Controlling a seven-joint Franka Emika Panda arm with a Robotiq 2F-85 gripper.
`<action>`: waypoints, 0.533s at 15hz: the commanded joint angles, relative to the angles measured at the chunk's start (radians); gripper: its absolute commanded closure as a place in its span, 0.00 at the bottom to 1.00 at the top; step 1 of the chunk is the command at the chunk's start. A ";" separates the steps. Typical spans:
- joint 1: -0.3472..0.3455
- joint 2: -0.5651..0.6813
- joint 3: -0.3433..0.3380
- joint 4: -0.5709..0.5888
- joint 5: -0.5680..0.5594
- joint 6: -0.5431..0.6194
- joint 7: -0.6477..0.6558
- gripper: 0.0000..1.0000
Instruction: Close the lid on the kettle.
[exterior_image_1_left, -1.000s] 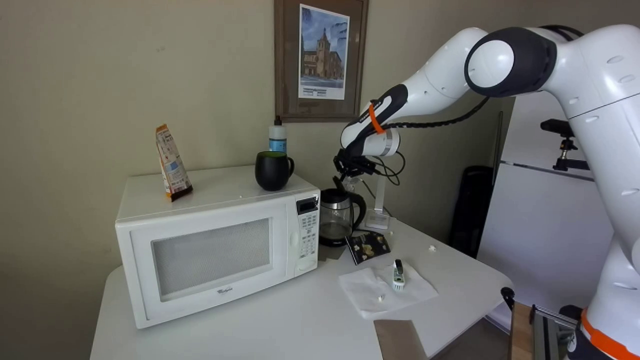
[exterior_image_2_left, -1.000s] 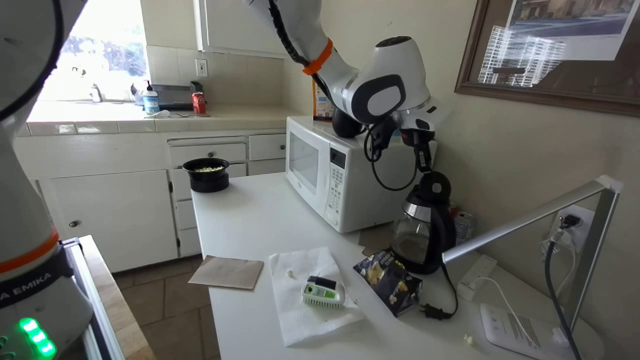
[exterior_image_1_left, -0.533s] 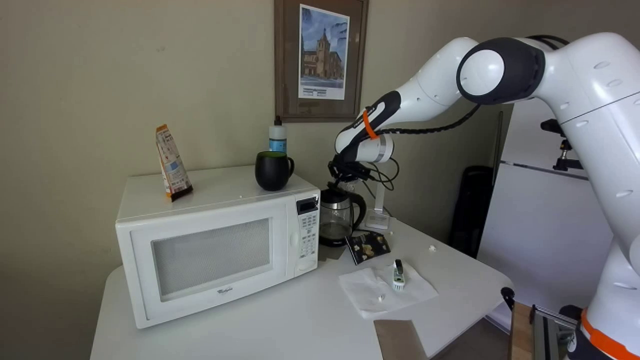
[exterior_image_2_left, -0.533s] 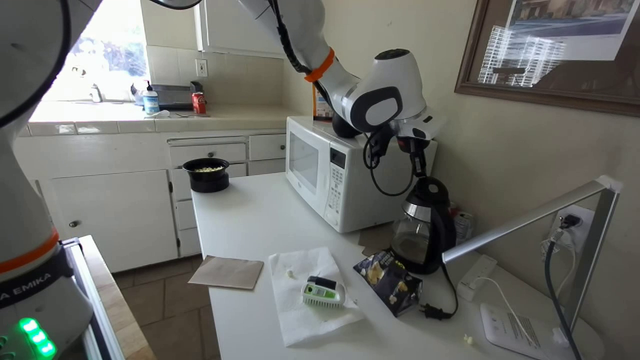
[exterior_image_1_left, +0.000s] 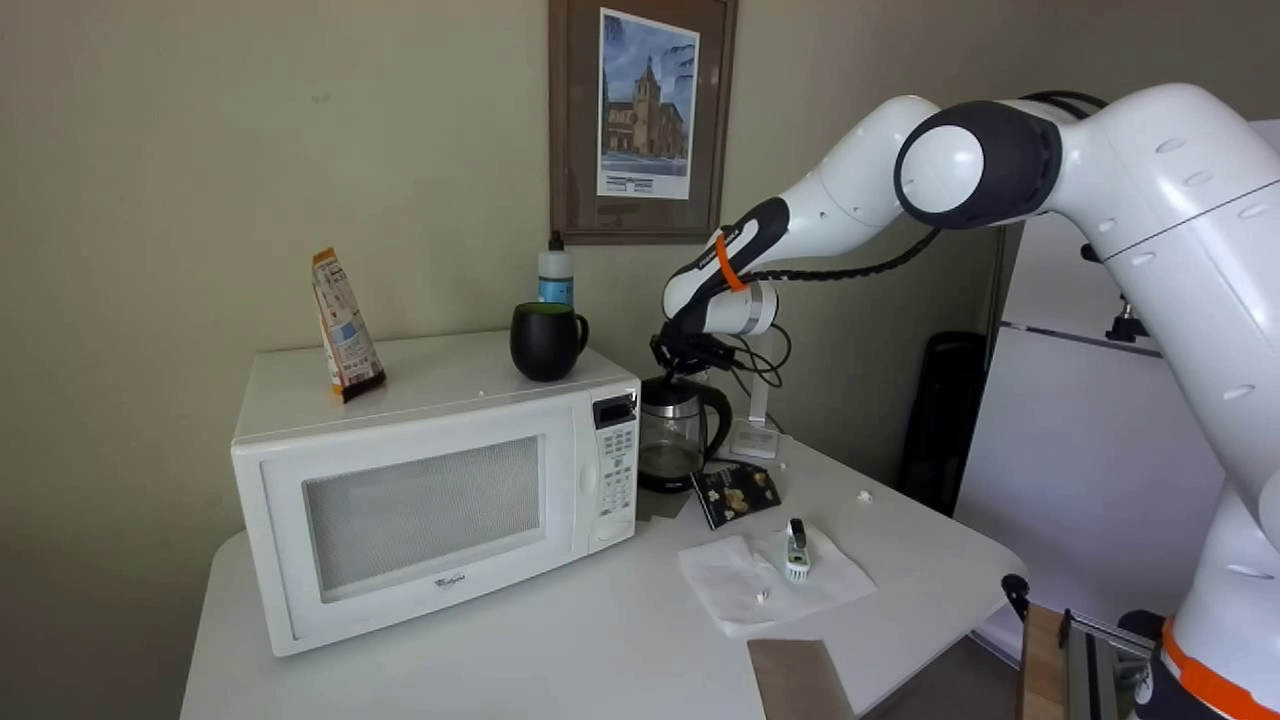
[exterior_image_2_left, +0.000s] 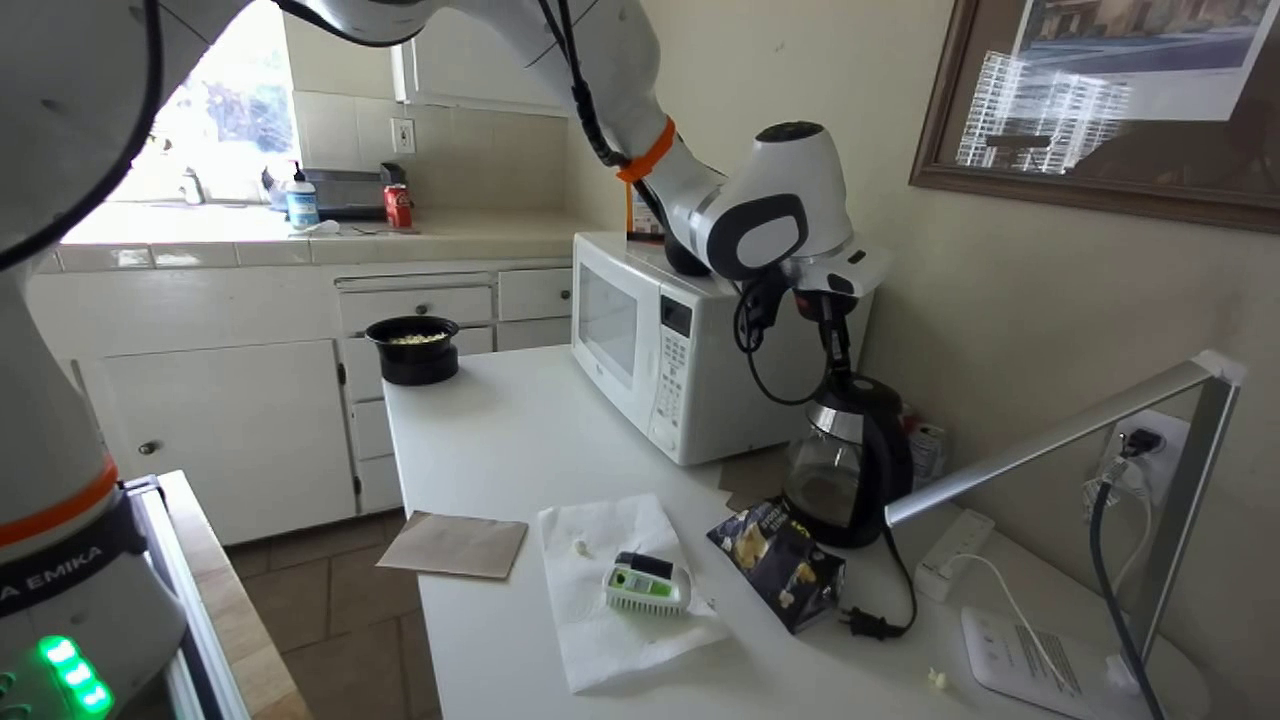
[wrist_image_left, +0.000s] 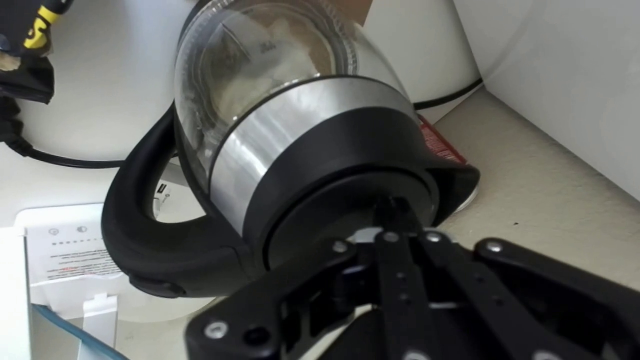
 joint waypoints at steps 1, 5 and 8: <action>-0.007 0.036 -0.006 0.036 0.008 -0.068 -0.024 1.00; -0.018 -0.058 0.010 -0.018 0.015 -0.098 -0.062 1.00; -0.013 -0.145 -0.012 -0.091 -0.015 -0.155 -0.103 1.00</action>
